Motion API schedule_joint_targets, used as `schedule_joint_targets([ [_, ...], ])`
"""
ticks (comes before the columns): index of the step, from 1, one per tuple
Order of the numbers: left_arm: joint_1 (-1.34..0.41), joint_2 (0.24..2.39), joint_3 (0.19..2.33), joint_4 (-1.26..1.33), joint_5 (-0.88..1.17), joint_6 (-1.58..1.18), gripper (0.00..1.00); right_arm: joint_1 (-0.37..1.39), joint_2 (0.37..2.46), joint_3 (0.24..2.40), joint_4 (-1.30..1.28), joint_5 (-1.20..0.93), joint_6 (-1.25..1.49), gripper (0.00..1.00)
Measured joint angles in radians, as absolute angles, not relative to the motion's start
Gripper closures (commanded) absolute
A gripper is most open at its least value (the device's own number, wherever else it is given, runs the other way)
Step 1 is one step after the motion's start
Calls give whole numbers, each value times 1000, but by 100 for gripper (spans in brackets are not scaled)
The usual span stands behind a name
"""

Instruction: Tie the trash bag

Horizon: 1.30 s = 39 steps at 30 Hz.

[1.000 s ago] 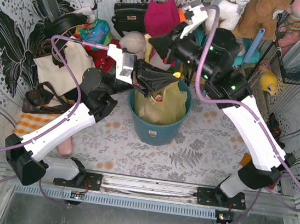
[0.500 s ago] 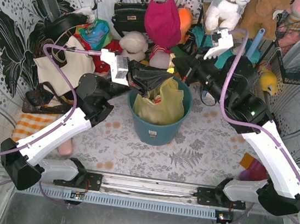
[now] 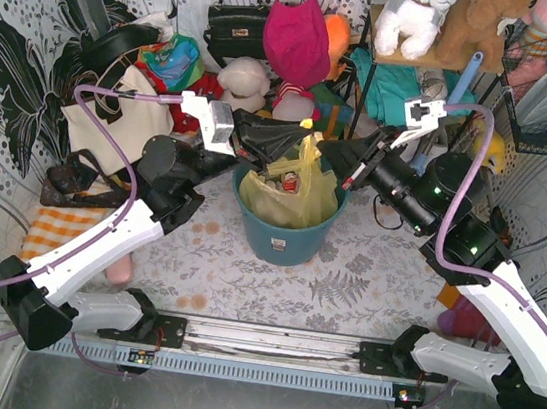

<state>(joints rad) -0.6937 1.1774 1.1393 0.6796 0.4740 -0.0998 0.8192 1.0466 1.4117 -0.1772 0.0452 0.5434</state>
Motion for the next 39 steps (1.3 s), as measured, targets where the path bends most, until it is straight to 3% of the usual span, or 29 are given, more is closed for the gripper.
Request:
schedule_joint_targets([
  [10,-694,1175,1136,651,448,-90,100,988,1013,1309,-62,67,549,100],
  [24,-693,1166,1128,632,414,-76,100,1082,1037,1269,-9,153,534,100],
  [39,-693,1163,1128,628,415,-73,100,1269,1192,1252,72,622,473,100],
])
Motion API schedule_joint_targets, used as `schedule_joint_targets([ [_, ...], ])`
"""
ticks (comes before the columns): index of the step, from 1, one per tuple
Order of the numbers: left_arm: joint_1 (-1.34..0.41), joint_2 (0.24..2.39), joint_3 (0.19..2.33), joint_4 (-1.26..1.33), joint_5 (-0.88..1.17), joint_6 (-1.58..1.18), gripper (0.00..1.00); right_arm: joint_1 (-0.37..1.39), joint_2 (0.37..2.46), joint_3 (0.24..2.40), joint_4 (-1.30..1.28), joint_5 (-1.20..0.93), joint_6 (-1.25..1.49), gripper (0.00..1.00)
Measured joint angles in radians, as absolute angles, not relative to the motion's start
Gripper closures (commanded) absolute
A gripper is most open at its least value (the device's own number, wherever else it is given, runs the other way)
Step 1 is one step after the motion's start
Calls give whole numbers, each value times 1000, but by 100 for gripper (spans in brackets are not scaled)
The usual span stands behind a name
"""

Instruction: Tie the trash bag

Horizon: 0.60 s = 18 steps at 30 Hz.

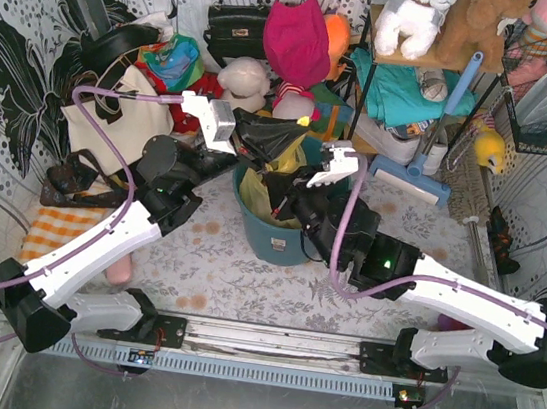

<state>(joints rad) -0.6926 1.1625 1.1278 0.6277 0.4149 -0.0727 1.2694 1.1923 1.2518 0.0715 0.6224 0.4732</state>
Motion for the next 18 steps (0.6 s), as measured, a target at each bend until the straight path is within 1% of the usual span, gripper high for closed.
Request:
schedule_joint_targets([
  [9,-693,1143,1119,628,418,-72,100,1279,1253,1182,189,845,450,100],
  [13,-693,1141,1115,627,424,-72,100,1279,1280,1135,307,936,408,100],
  [18,-693,1141,1114,627,438,-72,100,1275,1313,1121,422,983,363,100],
])
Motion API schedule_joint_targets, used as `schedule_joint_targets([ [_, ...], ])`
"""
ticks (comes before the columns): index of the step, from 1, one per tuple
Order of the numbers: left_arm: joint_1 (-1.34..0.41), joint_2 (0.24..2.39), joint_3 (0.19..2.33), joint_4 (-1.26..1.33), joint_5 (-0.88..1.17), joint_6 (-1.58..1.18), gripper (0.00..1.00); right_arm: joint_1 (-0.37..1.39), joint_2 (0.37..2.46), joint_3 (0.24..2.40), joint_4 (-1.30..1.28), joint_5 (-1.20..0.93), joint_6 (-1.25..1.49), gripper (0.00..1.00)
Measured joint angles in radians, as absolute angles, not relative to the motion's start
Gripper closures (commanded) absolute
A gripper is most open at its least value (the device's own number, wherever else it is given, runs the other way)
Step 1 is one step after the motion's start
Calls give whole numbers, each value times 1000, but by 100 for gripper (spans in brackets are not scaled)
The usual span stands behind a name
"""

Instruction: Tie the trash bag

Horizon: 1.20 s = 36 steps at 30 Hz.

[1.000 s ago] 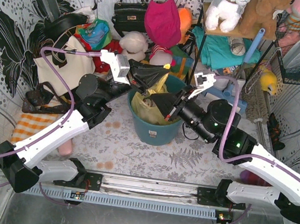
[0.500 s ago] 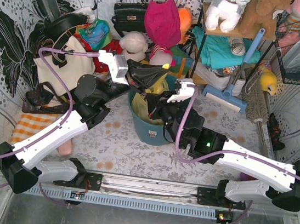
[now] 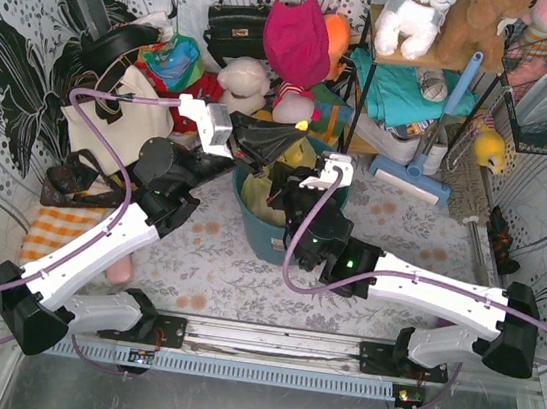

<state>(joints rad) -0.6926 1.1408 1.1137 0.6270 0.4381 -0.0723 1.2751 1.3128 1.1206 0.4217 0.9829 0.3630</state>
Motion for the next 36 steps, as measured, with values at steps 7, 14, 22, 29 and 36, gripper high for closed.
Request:
schedule_joint_targets([
  [7,-693,1137,1113,621,466,-73,100,1211,1323,1121,469,985,356,100],
  [14,-692,1126,1108,590,482,-72,100,1137,1323,1121,472,981,385,100],
  [22,-691,1108,1098,561,489,-65,88,1095,1321,1114,496,970,382,100],
  [29,-691,1077,1095,525,431,-33,44,1078,1305,1106,498,939,376,100],
  [36,-674,1056,1114,456,278,-21,42,1078,1289,1105,485,924,380,100],
])
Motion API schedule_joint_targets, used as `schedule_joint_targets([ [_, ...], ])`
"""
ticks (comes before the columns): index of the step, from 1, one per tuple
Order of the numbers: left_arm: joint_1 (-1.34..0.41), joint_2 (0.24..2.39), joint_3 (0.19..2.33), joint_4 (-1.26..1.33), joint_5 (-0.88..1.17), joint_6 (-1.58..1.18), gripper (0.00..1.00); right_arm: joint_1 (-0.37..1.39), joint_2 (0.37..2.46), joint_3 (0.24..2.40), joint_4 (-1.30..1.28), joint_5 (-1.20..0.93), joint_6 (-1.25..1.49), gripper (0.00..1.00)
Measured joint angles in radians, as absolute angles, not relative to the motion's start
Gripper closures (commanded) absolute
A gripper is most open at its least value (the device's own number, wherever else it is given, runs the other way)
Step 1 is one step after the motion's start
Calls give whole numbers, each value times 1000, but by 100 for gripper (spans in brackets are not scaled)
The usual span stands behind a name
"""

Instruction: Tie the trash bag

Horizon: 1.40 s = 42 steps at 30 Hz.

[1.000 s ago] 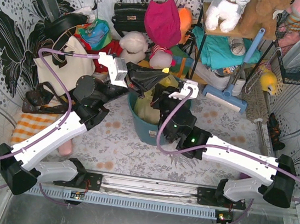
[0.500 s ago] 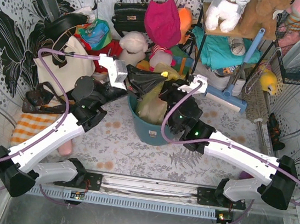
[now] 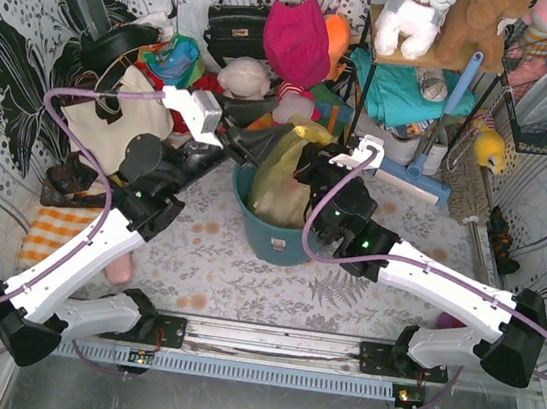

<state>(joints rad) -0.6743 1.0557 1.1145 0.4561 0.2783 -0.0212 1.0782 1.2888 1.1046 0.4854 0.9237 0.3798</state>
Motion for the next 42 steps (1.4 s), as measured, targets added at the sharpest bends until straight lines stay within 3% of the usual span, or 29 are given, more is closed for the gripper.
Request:
schedule_joint_targets([
  [5,-576,1113,1208,350,259,-78,39,1078,1279,1104,465,920,382,100],
  [16,-345,1346,1373,166,507,-476,39,1078,1262,1103,426,920,384,100],
  [24,-347,1441,1438,14,542,-726,40,1078,1259,1103,414,920,400,100],
  [37,-456,1422,1494,-213,384,-735,34,1078,1255,1103,411,920,404,100],
  [39,-474,1418,1494,-242,352,-721,36,1078,1253,1103,411,920,405,100],
  [42,-483,1418,1495,-272,306,-705,53,1078,1253,1103,410,920,408,100],
])
